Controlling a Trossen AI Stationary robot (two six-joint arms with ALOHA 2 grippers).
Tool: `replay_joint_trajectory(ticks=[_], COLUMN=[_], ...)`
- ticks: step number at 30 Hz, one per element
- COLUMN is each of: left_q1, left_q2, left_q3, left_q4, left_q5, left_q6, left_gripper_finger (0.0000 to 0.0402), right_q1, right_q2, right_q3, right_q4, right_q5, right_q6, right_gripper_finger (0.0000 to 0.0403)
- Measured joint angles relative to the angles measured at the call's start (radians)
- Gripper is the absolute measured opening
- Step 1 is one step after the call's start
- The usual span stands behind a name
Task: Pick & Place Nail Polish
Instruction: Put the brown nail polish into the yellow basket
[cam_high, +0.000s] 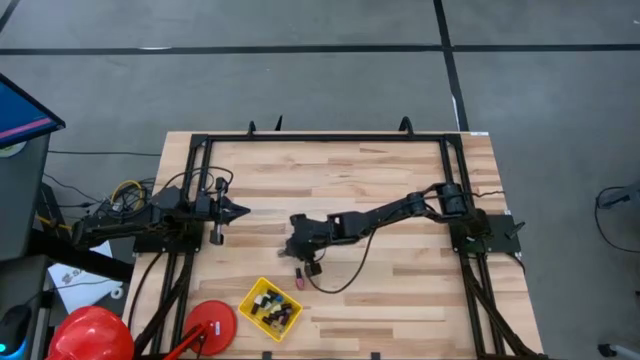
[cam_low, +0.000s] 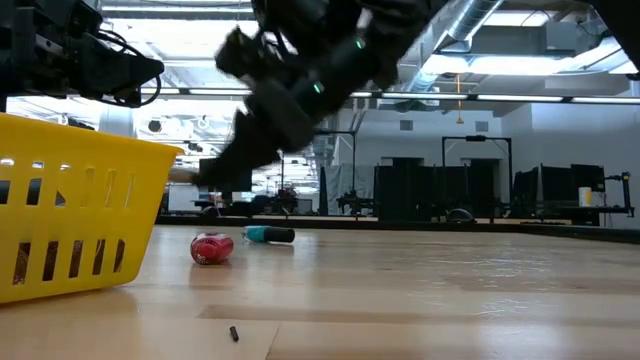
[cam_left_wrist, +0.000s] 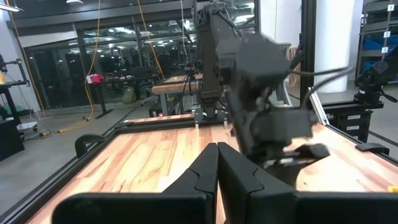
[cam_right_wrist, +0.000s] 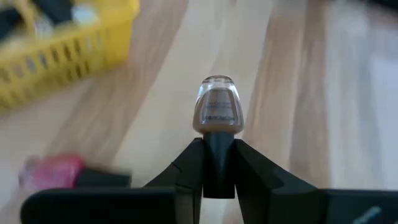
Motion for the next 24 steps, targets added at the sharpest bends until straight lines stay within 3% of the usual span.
replay_joint_trajectory(ticks=[8,14,24], left_q1=[0.000,0.000,0.000], left_q2=[0.000,0.000,0.000], left_q3=[0.000,0.000,0.000], left_q4=[0.000,0.001,0.003], left_q5=[0.000,0.000,0.000], left_q6=[0.000,0.000,0.000], left_gripper_finger=[0.0001,0.0001,0.0001], right_q1=[0.077,0.155,0.236], right_q2=[-0.003,0.004,0.052], right_q3=[0.124,0.153,0.157], right_q4=[0.015,0.152,0.286], right_q5=[-0.005,-0.004,0.156], right_q6=[-0.040,-0.037,0.201], right_gripper_finger=[0.0059,0.0059,0.0059])
